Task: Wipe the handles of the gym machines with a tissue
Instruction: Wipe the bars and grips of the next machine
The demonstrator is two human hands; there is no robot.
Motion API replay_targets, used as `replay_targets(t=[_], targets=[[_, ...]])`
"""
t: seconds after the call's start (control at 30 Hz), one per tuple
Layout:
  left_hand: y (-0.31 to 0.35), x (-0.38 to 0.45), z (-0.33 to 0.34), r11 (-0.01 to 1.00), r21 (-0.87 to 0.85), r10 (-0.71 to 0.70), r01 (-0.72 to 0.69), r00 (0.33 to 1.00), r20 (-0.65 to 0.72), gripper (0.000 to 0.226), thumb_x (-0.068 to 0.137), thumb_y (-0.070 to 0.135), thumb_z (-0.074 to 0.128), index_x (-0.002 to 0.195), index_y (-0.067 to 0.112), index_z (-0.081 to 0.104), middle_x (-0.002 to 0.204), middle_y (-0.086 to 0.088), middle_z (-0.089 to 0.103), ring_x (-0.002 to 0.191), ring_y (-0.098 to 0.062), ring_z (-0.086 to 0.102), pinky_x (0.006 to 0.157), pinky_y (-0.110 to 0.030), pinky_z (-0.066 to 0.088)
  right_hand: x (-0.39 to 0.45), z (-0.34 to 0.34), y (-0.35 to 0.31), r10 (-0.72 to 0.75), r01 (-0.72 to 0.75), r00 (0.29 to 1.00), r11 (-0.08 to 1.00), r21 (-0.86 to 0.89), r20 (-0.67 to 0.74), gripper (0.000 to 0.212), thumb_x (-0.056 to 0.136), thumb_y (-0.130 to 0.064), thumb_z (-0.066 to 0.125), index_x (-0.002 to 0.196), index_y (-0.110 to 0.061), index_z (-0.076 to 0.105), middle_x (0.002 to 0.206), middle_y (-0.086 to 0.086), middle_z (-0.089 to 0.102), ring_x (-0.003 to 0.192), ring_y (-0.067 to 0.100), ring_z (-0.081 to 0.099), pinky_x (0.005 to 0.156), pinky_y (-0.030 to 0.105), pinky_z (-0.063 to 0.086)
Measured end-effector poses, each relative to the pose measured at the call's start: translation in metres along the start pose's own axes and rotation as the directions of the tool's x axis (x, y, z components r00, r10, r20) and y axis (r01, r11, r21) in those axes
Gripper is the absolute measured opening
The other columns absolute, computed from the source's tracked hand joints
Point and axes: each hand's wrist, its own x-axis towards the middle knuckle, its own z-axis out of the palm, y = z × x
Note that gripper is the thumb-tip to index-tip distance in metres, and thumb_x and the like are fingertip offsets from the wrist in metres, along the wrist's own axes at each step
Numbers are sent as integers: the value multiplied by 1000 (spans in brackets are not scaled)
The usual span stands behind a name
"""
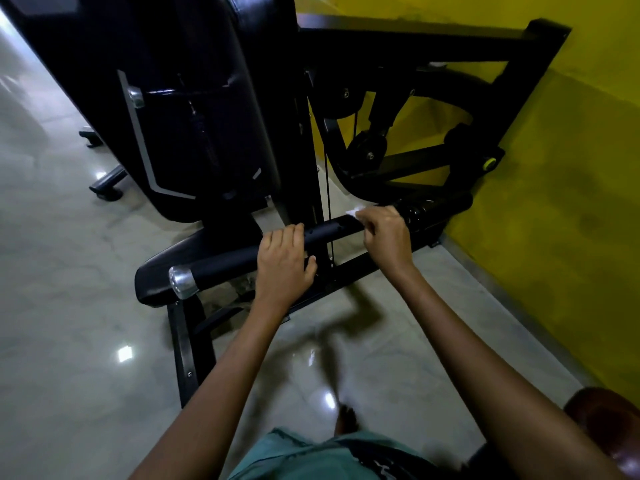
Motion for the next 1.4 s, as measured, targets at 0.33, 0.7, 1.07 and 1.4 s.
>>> replay_targets(t=[0.33,0.7,1.07,1.4], targets=[[0,1,-3,1000,-20,-10,11,999,49,57,69,37,72,113,3,61,100,-11,65,88,-27,61,86,-36,48,-17,4,-12,-71,71,997,997,22,16,30,76,10,61,100,-5,71,99,12,67,92,28,60,78,30,49],[2,3,-10,999,39,-25,19,987,159,59,73,41,68,118,5,59,108,-10,65,95,-26,60,88,-39,46,-25,6,-32,11,-19,998,990,139,59,27,82,6,60,104,-7,70,102,12,63,88,24,62,78,30,52],[5,-12,-39,947,136,-318,290,901,296,77,88,54,45,147,10,23,154,-12,20,145,-30,10,111,-62,-4,-26,8,-39,39,-54,994,988,144,104,29,87,-1,58,115,-7,64,107,13,57,88,24,60,78,31,53],[-18,-32,-16,981,118,-160,156,987,25,60,78,43,42,126,7,44,116,-12,59,111,-26,48,102,-49,25,-23,15,-59,-81,67,992,989,135,98,27,83,6,58,105,-5,69,101,9,63,98,21,56,86,29,50]])
